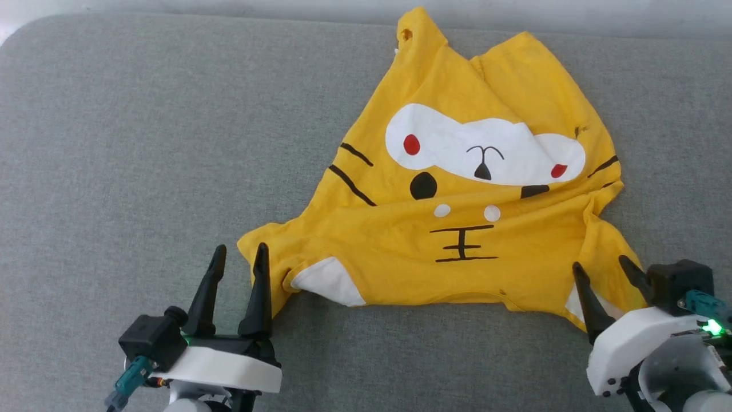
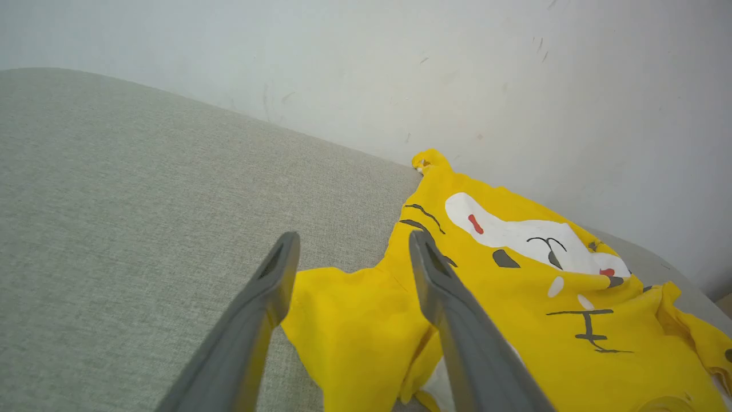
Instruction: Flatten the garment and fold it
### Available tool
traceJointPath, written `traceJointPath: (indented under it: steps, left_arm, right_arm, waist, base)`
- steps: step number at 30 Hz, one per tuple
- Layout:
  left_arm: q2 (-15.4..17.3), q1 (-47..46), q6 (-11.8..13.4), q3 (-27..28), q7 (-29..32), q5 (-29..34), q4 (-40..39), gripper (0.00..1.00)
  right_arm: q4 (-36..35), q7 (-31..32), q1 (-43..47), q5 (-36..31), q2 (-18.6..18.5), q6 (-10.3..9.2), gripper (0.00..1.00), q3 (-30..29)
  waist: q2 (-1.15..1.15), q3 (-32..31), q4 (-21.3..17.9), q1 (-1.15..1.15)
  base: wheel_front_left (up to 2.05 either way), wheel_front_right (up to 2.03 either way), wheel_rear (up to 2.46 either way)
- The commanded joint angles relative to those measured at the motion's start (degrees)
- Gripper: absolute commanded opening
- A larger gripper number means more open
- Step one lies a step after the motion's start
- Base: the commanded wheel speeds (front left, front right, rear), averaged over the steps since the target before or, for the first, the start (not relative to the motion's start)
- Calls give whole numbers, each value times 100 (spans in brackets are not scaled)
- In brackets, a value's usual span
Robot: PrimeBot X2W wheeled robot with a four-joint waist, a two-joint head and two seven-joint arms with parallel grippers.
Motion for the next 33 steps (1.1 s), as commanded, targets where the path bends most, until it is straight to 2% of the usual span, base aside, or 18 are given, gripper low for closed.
traceJointPath:
  steps: [1, 4, 5, 7, 8, 13, 18, 24, 28, 29, 30, 31, 33]
  left_arm:
    - [33, -57, -39, 13, -27, 50, 2, 100]
    - [38, -113, -49, -2, -27, 49, -3, 100]
    - [38, -128, -52, -7, -27, 46, -3, 100]
    - [35, -144, -55, 3, -27, 33, 0, 100]
    - [33, -145, -55, 18, -27, 25, 1, 100]
    - [23, -106, -41, 117, -27, 15, -4, 100]
    - [17, -110, -48, 136, -27, 32, -26, 100]
    - [45, -198, -71, 83, -27, 79, -58, 100]
    - [111, -264, -88, 55, -27, 69, -66, 100]
    - [134, -281, -91, 50, -23, 65, -67, 100]
    - [158, -302, -94, 46, -18, 62, -68, 100]
    - [181, -322, -97, 45, -15, 58, -70, 100]
    - [217, -361, -101, 39, -6, 48, -79, 100]
  right_arm:
    - [43, -53, -79, 1, 13, -4, 100, 1]
    - [294, -110, -216, -21, 14, -4, 100, -37]
    - [375, -90, -252, -32, 14, -4, 53, -56]
    - [478, -88, -322, -40, 15, -4, 24, -104]
    - [508, -88, -357, -28, 15, -4, 0, -133]
    - [367, -123, -538, 4, 15, -4, 0, -209]
    - [-109, -59, -731, 316, 15, -4, 0, -435]
    - [-592, 263, -1001, 551, 16, -4, 0, -1445]
    - [-321, 533, -1133, 349, 16, -4, 0, -2074]
    - [-160, 562, -1169, 208, 16, -4, 21, -2175]
    - [32, 576, -1226, 81, 16, -4, 48, -2272]
    - [261, 568, -1322, 8, 16, -4, 100, -2411]
    - [636, 417, -1456, -462, -67, -4, 100, -2538]
  waist:
    - [-1, 19, 10, 0]
    - [-1, 76, 61, 0]
    - [-1, 95, 85, 0]
    - [-1, 121, 126, 0]
    - [-1, 129, 138, 0]
    - [-1, 137, 78, 0]
    - [-1, 148, -149, 0]
    - [-1, 290, -367, 0]
    - [-1, 442, -401, 0]
    - [-1, 484, -399, 0]
    - [-1, 525, -394, 0]
    - [-1, 561, -391, 0]
    - [-1, 624, -362, 0]
  base:
    - [0, 0, 0]
    - [0, 0, 0]
    - [0, 0, 0]
    - [0, 0, 0]
    - [0, 0, 0]
    - [0, 0, 0]
    - [0, 0, 0]
    - [0, 0, 0]
    - [0, 0, 0]
    - [0, 0, 0]
    - [0, 0, 0]
    - [0, 0, 0]
    - [0, 0, 0]
